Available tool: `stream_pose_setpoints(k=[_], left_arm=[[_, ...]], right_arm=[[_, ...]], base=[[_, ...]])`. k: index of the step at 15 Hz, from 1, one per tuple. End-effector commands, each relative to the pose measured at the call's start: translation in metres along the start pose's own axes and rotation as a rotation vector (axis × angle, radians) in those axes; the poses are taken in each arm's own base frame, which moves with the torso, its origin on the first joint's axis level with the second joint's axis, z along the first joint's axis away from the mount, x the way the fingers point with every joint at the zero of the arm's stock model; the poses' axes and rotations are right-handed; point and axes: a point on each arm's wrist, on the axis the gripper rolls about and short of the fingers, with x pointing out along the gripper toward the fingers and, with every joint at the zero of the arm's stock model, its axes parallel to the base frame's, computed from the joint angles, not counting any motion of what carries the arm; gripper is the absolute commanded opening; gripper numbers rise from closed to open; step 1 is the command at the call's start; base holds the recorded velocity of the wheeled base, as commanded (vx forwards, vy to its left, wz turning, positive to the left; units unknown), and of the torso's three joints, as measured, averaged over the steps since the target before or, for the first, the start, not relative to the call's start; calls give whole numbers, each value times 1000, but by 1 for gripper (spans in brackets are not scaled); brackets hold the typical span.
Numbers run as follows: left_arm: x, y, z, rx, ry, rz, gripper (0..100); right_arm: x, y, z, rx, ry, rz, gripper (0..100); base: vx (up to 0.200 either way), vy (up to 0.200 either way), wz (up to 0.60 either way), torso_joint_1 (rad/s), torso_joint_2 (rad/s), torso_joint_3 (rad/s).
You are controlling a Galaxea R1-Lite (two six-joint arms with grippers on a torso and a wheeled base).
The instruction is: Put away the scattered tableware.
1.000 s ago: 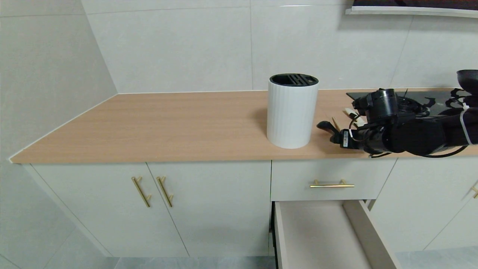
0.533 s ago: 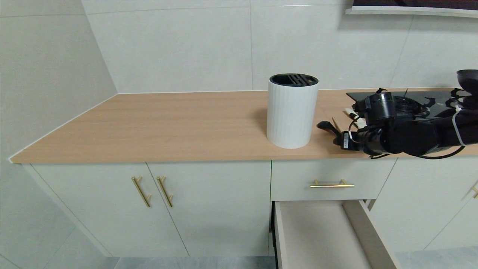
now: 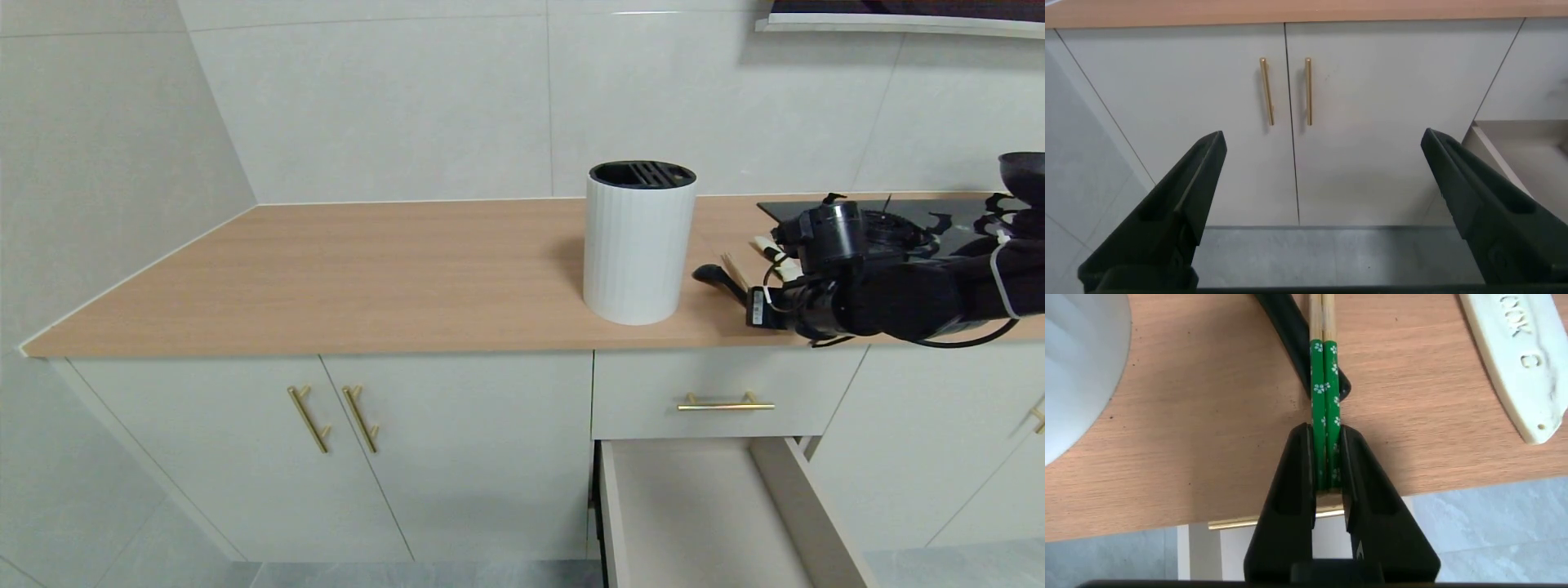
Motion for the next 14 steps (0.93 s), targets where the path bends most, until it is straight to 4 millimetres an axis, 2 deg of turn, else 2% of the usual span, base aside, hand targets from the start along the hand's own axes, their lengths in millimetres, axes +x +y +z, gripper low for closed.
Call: stream_pose_setpoints(k=[1,3,4,5,6,7,8,12,14], left_arm=[[0,0,0,0,0,0,100],[0,0,0,0,0,2,100],[0,0,0,0,0,0,100],[0,0,0,0,0,0,100],[0,0,0,0,0,0,100],[0,0,0,0,0,0,100],[0,0,0,0,0,0,100],[0,0,0,0,0,0,100],[0,0,0,0,0,0,100]], right_arm=[[-13,-2,7,9,-23,6,0],[-41,-10,12,14,-46,16,0],[-62,-15,12,13,-52,28,0],[-72,-17,11,12,-53,34,0],[-102,-24,9,8,-55,46,0],[-105,-25,9,8,-54,49,0],[-136,-28,4,-3,-54,113,0],[-164,-39,-7,-10,-18,169,0],[-177,-43,-14,-26,54,265,0]], base=[[0,0,0,0,0,0],[0,0,0,0,0,0],[0,0,0,0,0,0],[0,0,0,0,0,0],[0,0,0,0,0,0],[0,0,0,0,0,0],[0,0,0,0,0,0],[0,0,0,0,0,0],[0,0,0,0,0,0]])
